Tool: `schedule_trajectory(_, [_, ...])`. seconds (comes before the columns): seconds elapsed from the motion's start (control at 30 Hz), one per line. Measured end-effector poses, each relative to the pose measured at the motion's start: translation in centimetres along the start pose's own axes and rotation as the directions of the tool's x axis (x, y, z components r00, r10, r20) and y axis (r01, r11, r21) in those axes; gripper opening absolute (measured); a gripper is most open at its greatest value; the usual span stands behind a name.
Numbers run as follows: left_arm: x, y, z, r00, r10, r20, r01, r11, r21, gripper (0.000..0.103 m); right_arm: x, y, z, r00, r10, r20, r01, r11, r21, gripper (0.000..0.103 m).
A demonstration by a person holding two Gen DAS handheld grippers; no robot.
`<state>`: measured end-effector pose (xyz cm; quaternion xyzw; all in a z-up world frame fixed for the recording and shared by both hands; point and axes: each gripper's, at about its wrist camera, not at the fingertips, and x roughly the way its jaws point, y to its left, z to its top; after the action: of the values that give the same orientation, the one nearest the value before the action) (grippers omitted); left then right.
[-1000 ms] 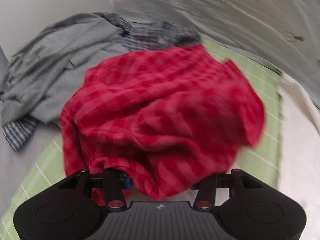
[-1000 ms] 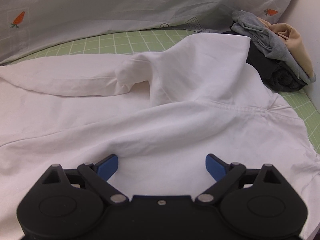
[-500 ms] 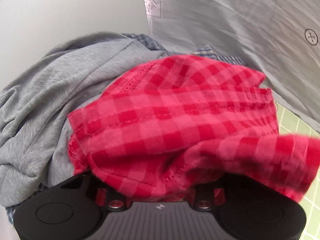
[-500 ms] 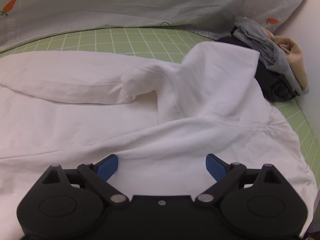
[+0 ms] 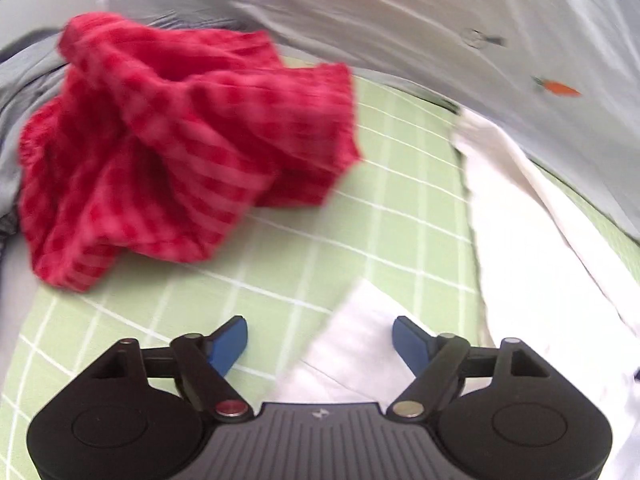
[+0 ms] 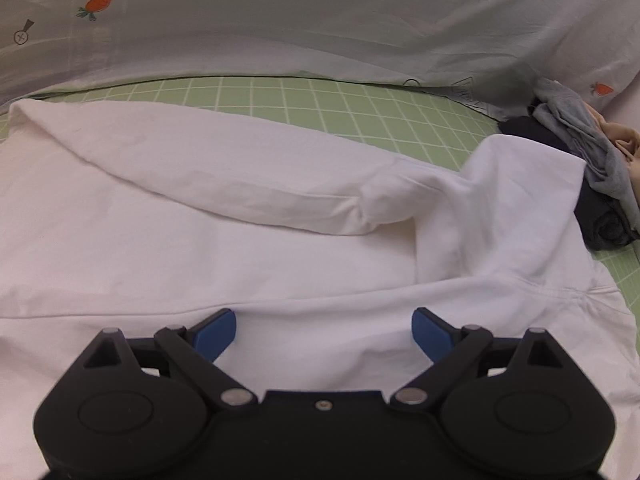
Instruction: Fold clothes
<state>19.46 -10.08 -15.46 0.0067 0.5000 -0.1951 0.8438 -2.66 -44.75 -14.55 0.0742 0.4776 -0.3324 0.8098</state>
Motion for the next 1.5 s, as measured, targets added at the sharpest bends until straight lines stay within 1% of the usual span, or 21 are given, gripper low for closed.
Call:
schedule_trajectory(0.17, [0.1,-1.7,-0.4,0.998,-0.061,-0.013,0.062,0.993,0.105,0.080,-0.1,-0.1,-0.1,1.000,0.016,0.001,-0.016,1.000,0.010,0.096])
schedule_trajectory(0.2, [0.1,-2.0,-0.5,0.999,-0.052,-0.007,0.052,0.992,0.114,0.077,-0.1,-0.2,-0.2,1.000,0.016,0.001,-0.016,1.000,0.015,0.096])
schedule_trajectory(0.23, [0.0,-2.5,-0.7,1.000,-0.024,0.004,0.023,0.990,0.136,0.063,-0.2,-0.3,-0.2,1.000,0.015,0.001,-0.015,1.000,0.020,0.096])
schedule_trajectory(0.27, [-0.1,-2.7,-0.7,1.000,0.017,0.020,-0.020,0.987,0.162,0.054,-0.2,-0.4,-0.3,1.000,0.014,0.001,-0.014,1.000,0.024,0.096])
schedule_trajectory(0.3, [-0.1,-2.7,-0.7,0.999,0.039,0.027,-0.043,0.987,0.154,0.038,-0.2,-0.5,-0.3,1.000,0.013,0.001,-0.013,1.000,0.029,0.096])
schedule_trajectory(0.4, [-0.4,-2.1,-0.3,0.996,0.083,0.040,-0.087,0.991,0.097,0.026,-0.2,-0.7,-0.5,1.000,0.010,-0.002,-0.010,0.999,0.046,0.096])
schedule_trajectory(0.43, [-0.5,-1.9,-0.2,0.993,0.107,0.043,-0.110,0.991,0.073,0.012,-0.2,-0.8,-0.5,1.000,0.010,-0.003,-0.010,0.999,0.049,0.096])
schedule_trajectory(0.47, [-0.6,-1.7,-0.1,0.990,0.132,0.045,-0.134,0.990,0.050,0.006,-0.2,-0.8,-0.5,1.000,0.008,-0.002,-0.008,0.999,0.049,0.096])
schedule_trajectory(0.5, [-0.7,-1.3,0.0,0.985,0.166,0.051,-0.168,0.985,0.036,0.006,-0.2,-0.8,-0.5,1.000,0.006,-0.002,-0.006,0.999,0.048,0.096])
schedule_trajectory(0.6, [-0.9,0.6,0.1,0.960,0.275,0.059,-0.274,0.961,-0.030,0.005,-0.4,-0.9,-0.5,1.000,0.000,0.005,0.000,0.999,0.046,0.096])
schedule_trajectory(0.67, [-1.4,2.6,0.1,0.938,0.343,0.049,-0.338,0.937,-0.082,0.001,-0.4,-1.1,-0.4,1.000,-0.001,0.007,0.000,0.999,0.051,0.096])
schedule_trajectory(0.73, [-1.4,4.5,-0.1,0.874,0.485,0.027,-0.482,0.872,-0.085,0.001,-0.3,-1.2,-0.4,1.000,0.001,0.007,-0.001,0.999,0.053,0.096])
schedule_trajectory(0.77, [-1.6,5.9,-0.3,0.847,0.531,0.015,-0.528,0.844,-0.097,0.001,-0.3,-1.1,-0.4,1.000,0.003,0.006,-0.003,0.999,0.051,0.096])
schedule_trajectory(0.8, [-2.1,7.2,-0.4,0.848,0.530,-0.003,-0.527,0.841,-0.125,0.001,-0.2,-1.0,-0.4,1.000,0.004,0.006,-0.005,0.999,0.048,0.096])
schedule_trajectory(0.9, [-4.0,9.9,-0.3,0.920,0.391,-0.023,-0.386,0.896,-0.221,0.003,-0.1,-0.4,-0.3,1.000,0.018,0.011,-0.018,0.999,0.031,0.096])
schedule_trajectory(0.97, [-4.9,10.0,-0.2,0.946,0.323,-0.023,-0.317,0.911,-0.264,0.004,0.2,0.1,-0.1,1.000,0.023,0.020,-0.023,1.000,0.019,0.096])
schedule_trajectory(1.1, [-4.6,6.4,0.1,0.985,0.172,-0.017,-0.172,0.964,-0.204,0.021,1.1,0.7,0.9,0.999,0.027,0.036,-0.028,0.999,0.018,0.096])
schedule_trajectory(1.23, [-3.1,1.2,1.1,0.998,0.057,-0.031,-0.061,0.991,-0.120,0.029,1.3,-0.3,2.6,0.997,0.046,0.069,-0.054,0.992,0.116,0.095])
schedule_trajectory(1.33, [-1.9,-2.6,1.5,0.998,-0.046,-0.039,0.043,0.995,-0.086,0.034,1.9,-1.6,4.0,0.995,0.070,0.071,-0.084,0.974,0.209,0.095])
schedule_trajectory(1.4, [-0.8,-4.5,2.1,0.993,-0.102,-0.057,0.098,0.992,-0.079,0.034,3.4,-2.8,4.4,0.990,0.134,0.041,-0.140,0.926,0.351,0.094])
schedule_trajectory(1.5, [1.7,-7.5,3.2,0.983,-0.162,-0.087,0.157,0.986,-0.062,0.039,5.7,-4.5,4.9,0.968,0.250,0.020,-0.218,0.800,0.559,0.093])
